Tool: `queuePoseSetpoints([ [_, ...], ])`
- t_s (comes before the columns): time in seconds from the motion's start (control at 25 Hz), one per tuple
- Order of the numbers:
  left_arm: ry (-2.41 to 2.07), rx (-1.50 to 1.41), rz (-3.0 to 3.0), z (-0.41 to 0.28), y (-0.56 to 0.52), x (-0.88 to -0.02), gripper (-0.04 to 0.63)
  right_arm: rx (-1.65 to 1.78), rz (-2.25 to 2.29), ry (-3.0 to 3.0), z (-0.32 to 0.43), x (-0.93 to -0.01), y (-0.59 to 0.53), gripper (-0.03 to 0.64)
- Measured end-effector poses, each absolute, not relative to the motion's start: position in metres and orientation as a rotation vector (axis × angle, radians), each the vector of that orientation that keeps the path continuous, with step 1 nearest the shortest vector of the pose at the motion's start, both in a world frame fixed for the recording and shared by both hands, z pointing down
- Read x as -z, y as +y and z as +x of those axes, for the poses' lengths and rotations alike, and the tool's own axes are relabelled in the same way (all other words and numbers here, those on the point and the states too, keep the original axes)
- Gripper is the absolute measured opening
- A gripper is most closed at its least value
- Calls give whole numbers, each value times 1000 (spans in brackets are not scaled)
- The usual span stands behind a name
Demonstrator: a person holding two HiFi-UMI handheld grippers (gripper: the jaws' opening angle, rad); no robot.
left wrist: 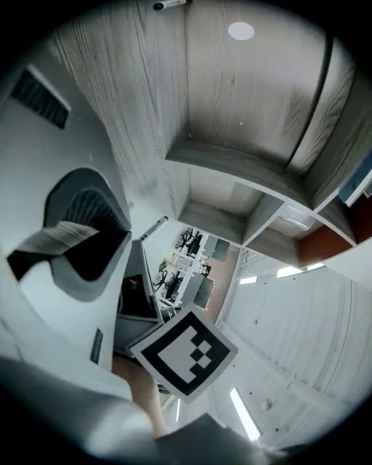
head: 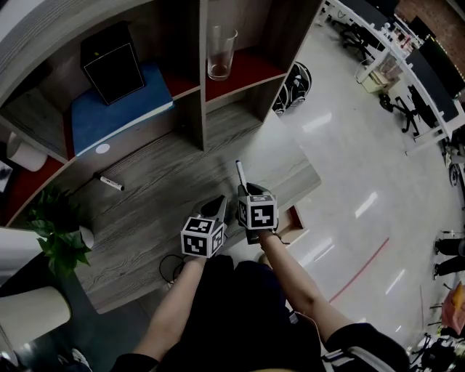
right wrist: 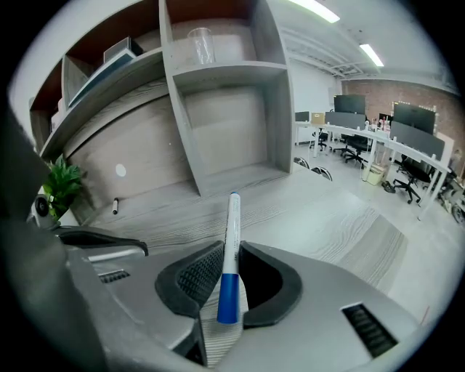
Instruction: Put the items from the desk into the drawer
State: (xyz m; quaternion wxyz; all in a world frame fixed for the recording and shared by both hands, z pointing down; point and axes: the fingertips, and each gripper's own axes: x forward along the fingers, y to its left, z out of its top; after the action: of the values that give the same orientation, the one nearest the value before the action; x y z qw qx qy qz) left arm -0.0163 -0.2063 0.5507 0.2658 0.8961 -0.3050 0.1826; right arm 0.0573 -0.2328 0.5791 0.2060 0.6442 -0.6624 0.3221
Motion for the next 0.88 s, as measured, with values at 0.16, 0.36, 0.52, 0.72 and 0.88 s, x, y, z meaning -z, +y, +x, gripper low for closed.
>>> queuePoseSetpoints([
  [0.16, -783, -510, 2431, 5, -192, -550, -5, -917, 1834, -1829, 78, -575, -218, 57],
  [0.36, -741, -524, 2444, 35, -176, -547, -3, -941, 1869, -1815, 104, -570, -196, 57],
  [0.52, -700, -528, 2461, 63, -161, -544, -5, -956, 1911, -1790, 130, -565, -176, 57],
  [0.72, -673, -546, 2467, 90, -140, -544, -5, -981, 1951, -1773, 160, -565, -151, 57],
  [0.88, -691, -548, 2457, 106, -129, -546, -5, -988, 1965, -1762, 181, -566, -133, 57],
])
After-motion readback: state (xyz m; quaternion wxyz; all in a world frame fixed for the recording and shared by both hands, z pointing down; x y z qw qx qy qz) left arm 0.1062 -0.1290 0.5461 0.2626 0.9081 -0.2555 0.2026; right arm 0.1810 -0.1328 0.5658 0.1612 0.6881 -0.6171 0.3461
